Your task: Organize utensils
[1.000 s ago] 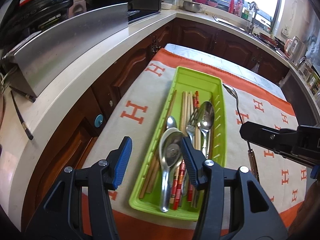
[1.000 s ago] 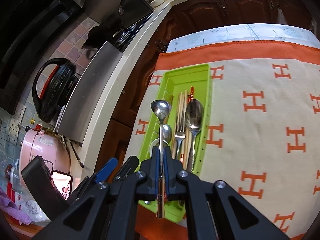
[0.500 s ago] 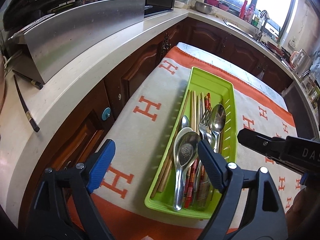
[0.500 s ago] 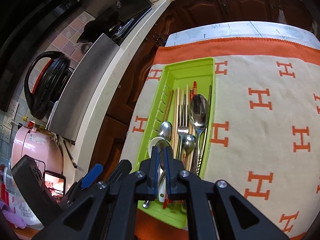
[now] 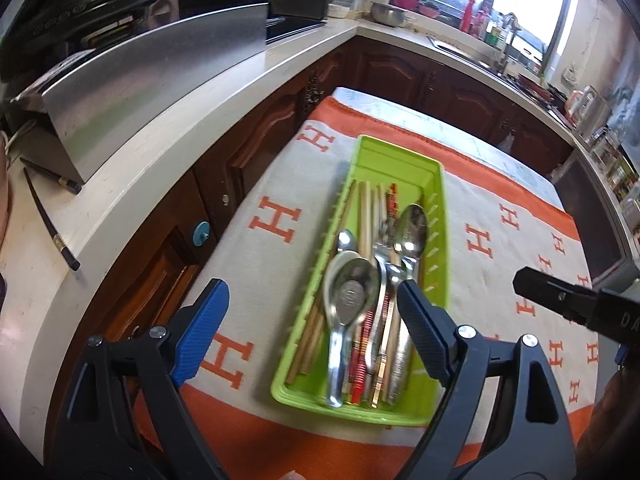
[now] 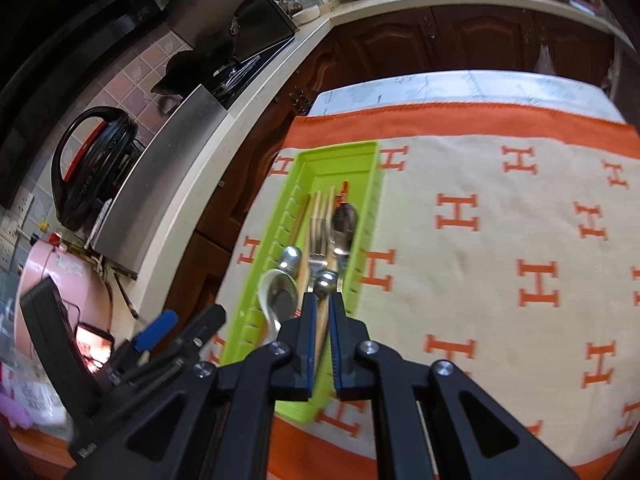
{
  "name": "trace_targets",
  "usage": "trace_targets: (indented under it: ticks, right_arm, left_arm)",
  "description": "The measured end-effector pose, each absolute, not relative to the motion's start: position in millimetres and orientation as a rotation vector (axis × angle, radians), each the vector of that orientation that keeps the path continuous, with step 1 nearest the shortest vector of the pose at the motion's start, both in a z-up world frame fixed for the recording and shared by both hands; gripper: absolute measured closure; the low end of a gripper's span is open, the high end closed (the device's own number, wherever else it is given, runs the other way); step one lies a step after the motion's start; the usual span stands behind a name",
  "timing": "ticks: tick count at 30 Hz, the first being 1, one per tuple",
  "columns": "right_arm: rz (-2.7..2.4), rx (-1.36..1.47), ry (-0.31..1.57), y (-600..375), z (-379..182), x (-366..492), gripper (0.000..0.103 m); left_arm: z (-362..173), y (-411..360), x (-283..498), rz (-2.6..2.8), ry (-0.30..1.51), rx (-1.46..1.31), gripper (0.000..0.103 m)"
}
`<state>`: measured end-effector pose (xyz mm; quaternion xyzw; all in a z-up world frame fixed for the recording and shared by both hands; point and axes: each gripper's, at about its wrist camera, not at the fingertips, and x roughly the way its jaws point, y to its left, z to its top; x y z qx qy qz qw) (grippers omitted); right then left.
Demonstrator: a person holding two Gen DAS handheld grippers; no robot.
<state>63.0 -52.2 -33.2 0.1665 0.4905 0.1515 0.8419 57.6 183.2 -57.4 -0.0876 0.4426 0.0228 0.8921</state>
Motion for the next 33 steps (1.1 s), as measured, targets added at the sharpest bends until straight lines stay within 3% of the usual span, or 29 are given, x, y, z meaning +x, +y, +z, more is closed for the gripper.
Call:
trace_targets:
  ticks: [3,11,22,27,33]
  right_arm:
    - [0.3,0.306,1.025,-61.9,-28.1,50.7,0.094]
    - [0.231,0.283,0.949,-99.7,-6.6,8.4,0.076]
    - [0.13,0.276,0.831,-139.5,24.2,-37.3,0.071]
    - [0.116,0.266,0.783,-146.4,38.1,-49.6,0.06]
    - [0.128,0.24,0.732,-143.1,53.5,-60.1,0.059]
  left_arm:
    - [-48.1,170.7,52.8,0.011,0.92,-0.163,0.019]
    - [-18.8,116.6,35.0,-0.101,0.894,-0.069,0.019]
    - [22.6,49.8,12.3,-0.214,0.86,0.036,0.019]
    - [43.7,35.0,1.6,-0.217,0.837,0.064,0.019]
    - [69.0,22.9,-15.4,-0.229,0.777,0.063,0.019]
